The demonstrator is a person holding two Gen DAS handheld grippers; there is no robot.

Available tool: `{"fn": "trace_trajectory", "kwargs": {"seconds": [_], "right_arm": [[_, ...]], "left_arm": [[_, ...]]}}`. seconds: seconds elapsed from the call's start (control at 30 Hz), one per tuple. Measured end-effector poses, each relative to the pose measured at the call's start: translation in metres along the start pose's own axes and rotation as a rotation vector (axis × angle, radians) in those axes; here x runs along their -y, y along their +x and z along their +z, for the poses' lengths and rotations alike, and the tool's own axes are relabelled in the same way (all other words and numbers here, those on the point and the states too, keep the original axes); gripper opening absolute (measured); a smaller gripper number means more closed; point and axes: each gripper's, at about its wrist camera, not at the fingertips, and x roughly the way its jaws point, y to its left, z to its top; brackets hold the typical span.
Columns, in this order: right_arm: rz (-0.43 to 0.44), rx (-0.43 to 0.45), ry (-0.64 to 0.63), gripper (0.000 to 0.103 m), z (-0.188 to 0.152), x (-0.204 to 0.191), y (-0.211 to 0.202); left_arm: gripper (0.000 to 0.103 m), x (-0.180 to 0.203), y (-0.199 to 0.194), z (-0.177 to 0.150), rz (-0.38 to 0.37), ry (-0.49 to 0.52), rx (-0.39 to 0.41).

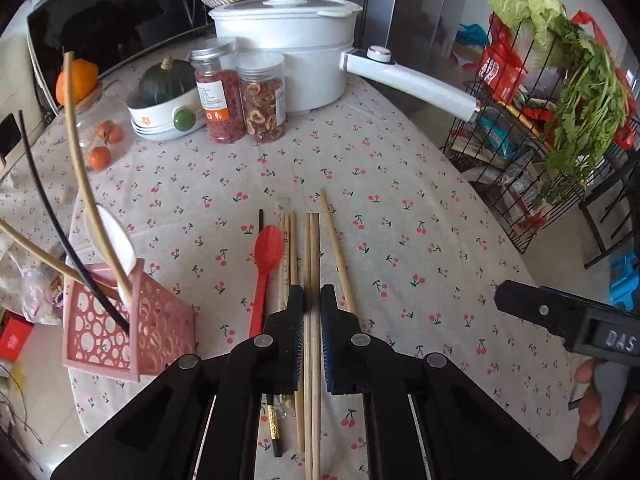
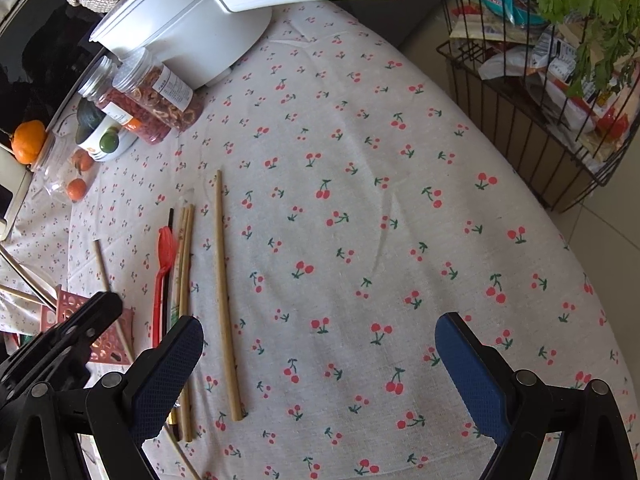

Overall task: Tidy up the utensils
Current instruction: 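Grasp another wooden chopstick with the left tool while the right tool reaches toward one, then grasp a wooden chopstick with the right tool while the left tool lifts its chopstick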

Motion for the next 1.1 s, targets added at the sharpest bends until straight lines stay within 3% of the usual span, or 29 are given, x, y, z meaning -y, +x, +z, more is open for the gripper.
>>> {"fn": "trace_trajectory", "kwargs": {"seconds": [0.23, 0.4, 0.67, 0.83, 1.1], "right_arm": [[-0.016, -0.021, -0.03, 0.097, -0.003, -0.017, 0.015], [-0.035, -0.046, -0.127, 0.096, -0.008, -0.043, 0.038], [-0.028, -0.075, -0.237, 0.063, 0.006, -0.075, 0.075], [-0.037, -0.08, -0.248, 0.05, 0.02, -0.093, 0.1], [-0.122, -0.069, -0.319, 0.028, 0.032, -0.116, 0.138]], "left_arm": [[0.008, -0.032, -0.059, -0.037, -0.054, -0.056, 0.117], [0.008, -0.055, -0.082, -0.045, -0.084, -0.096, 0.159], [0.008, -0.09, -0.11, -0.054, -0.108, -0.115, 0.214], [0.008, -0.112, -0.115, -0.057, -0.126, -0.16, 0.214], [0.007, -0.136, -0.124, -0.063, -0.125, -0.201, 0.227]]}}
